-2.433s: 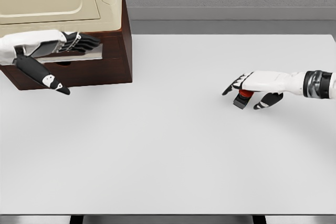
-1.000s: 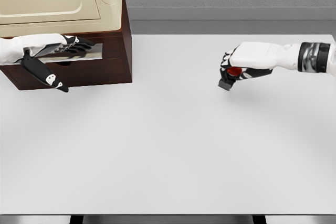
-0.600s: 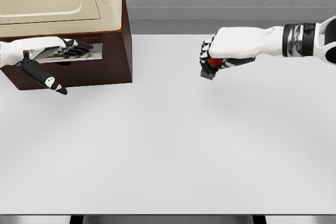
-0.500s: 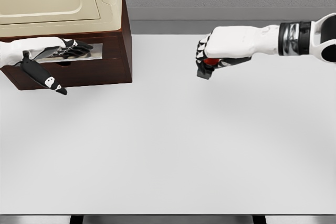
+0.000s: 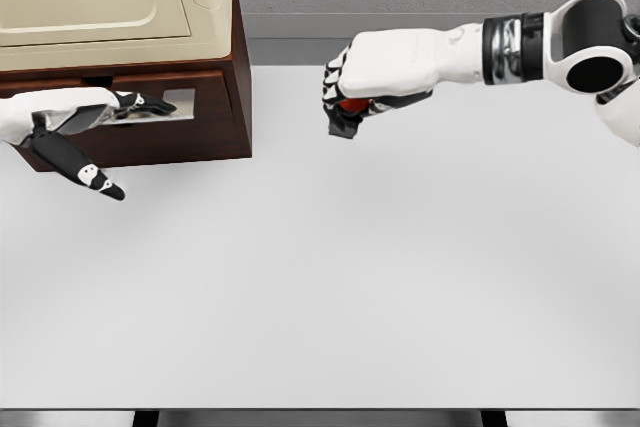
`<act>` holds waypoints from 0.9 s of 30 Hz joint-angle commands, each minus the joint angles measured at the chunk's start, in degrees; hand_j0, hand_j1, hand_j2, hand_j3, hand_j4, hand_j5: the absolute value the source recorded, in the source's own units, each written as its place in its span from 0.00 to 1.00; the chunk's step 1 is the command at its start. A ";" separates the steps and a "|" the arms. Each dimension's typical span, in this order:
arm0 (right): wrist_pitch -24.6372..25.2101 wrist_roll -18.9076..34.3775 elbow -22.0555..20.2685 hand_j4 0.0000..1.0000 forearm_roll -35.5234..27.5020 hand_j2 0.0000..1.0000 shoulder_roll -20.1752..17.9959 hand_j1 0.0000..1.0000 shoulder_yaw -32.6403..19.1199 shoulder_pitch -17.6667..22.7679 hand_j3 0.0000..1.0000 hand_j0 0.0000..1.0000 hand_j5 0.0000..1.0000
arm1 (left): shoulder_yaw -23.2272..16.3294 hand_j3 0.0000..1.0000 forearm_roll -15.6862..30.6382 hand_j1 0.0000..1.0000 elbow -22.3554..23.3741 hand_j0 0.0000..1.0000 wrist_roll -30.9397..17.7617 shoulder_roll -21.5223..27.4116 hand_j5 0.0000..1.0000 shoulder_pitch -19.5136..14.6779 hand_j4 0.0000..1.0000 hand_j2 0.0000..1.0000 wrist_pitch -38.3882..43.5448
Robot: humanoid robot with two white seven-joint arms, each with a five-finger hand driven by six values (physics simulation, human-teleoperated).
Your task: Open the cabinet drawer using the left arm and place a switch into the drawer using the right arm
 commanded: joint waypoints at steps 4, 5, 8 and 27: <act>0.16 -0.06 2.21 0.37 -0.26 0.37 3.31 0.37 1.82 -1.23 0.37 0.37 0.37 | -0.88 1.00 -1.89 1.00 -0.24 1.00 0.01 2.64 1.00 0.00 1.00 1.00 0.05; 0.16 -0.06 2.30 0.37 -0.26 0.37 3.58 0.37 2.17 -1.58 0.37 0.37 0.37 | -0.88 1.00 -1.80 1.00 -0.24 1.00 0.01 2.82 1.00 0.00 1.00 1.00 0.05; 0.16 -0.06 2.38 0.37 -0.26 0.37 4.02 0.37 2.26 -2.28 0.37 0.37 0.37 | -0.88 1.00 -1.36 1.00 -0.24 1.00 0.01 2.91 1.00 0.53 1.00 1.00 0.05; 0.16 -0.06 2.38 0.37 -1.05 0.37 6.74 0.37 3.84 -5.71 0.37 0.37 0.37 | -0.70 1.00 3.21 1.00 -0.41 1.00 0.01 7.74 1.00 3.34 1.00 1.00 -0.04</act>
